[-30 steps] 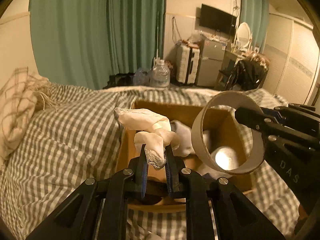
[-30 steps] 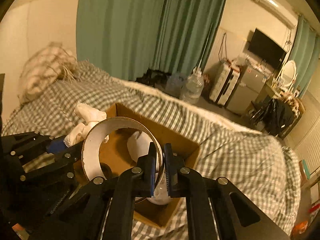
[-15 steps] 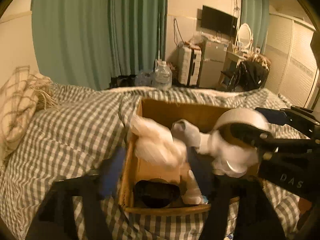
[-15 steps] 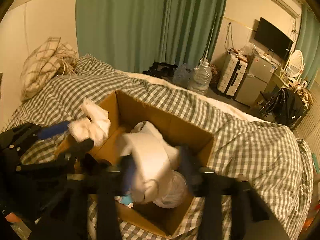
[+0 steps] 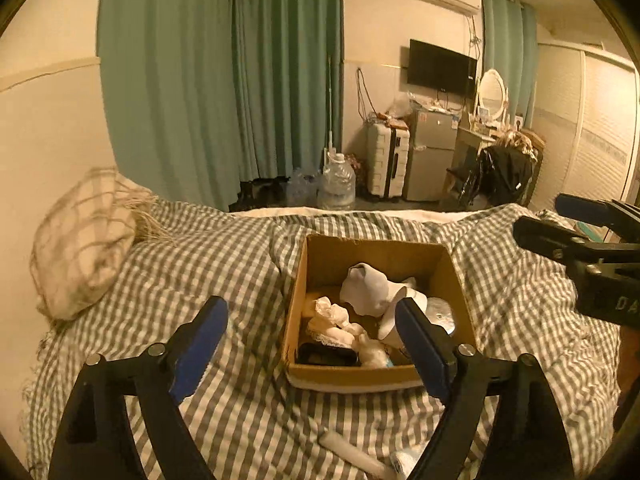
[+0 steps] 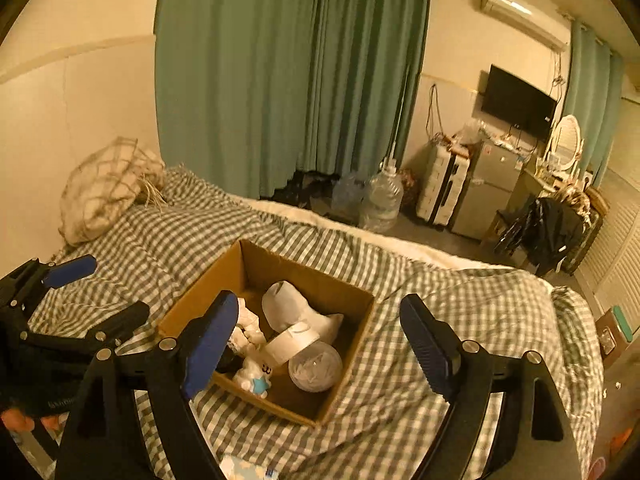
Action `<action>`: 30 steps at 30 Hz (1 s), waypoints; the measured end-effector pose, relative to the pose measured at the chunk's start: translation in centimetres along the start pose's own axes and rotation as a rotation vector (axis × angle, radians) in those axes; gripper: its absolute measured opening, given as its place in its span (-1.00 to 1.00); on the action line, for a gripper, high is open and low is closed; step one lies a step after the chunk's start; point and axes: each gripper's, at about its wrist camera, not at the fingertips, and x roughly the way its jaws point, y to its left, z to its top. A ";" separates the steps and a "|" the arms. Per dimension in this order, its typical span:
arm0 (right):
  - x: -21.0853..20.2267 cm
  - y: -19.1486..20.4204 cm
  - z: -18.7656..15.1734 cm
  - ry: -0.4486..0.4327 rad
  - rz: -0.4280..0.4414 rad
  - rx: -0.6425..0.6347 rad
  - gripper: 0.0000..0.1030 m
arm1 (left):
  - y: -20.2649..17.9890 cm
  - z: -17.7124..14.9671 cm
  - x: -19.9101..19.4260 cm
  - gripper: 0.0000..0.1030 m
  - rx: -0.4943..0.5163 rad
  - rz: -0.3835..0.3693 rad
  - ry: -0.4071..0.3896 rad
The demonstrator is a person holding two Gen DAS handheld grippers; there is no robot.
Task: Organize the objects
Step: 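Grasp the blue tissue pack with the right gripper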
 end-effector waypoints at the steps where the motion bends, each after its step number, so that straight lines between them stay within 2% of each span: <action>1: -0.9 -0.2 -0.1 -0.008 -0.004 -0.001 0.61 | 0.0 -0.1 -0.9 0.87 -0.002 0.007 -0.008; 3: -2.9 -0.4 -0.4 -0.023 -0.009 -0.004 0.63 | -0.2 -0.2 -2.5 0.99 -0.006 0.023 -0.022; 8: -7.1 -0.6 -1.9 -0.056 -0.010 -0.003 0.76 | -0.6 -1.8 -5.1 1.00 -0.001 0.037 -0.025; 14: -8.1 0.3 -5.2 -0.053 0.007 -0.003 0.89 | -1.1 -5.4 -5.3 1.00 -0.025 0.053 -0.005; 17: -6.5 1.0 -7.7 -0.018 0.012 0.009 0.90 | -1.2 -7.9 -4.5 1.00 -0.055 0.052 0.016; 22: -2.8 2.0 -11.8 0.076 0.026 0.011 0.91 | -1.0 -12.2 -2.5 1.00 -0.076 0.103 0.054; 25: -0.2 2.9 -14.5 0.159 0.040 -0.011 0.91 | -0.8 -14.0 -0.9 1.00 -0.064 0.114 0.103; 28: 2.6 3.7 -16.6 0.274 0.067 -0.018 0.90 | 0.0 -15.0 0.1 1.00 -0.088 0.132 0.132; 30: 3.5 4.5 -17.2 0.312 0.082 -0.038 0.90 | 0.6 -15.6 0.6 1.00 -0.109 0.129 0.149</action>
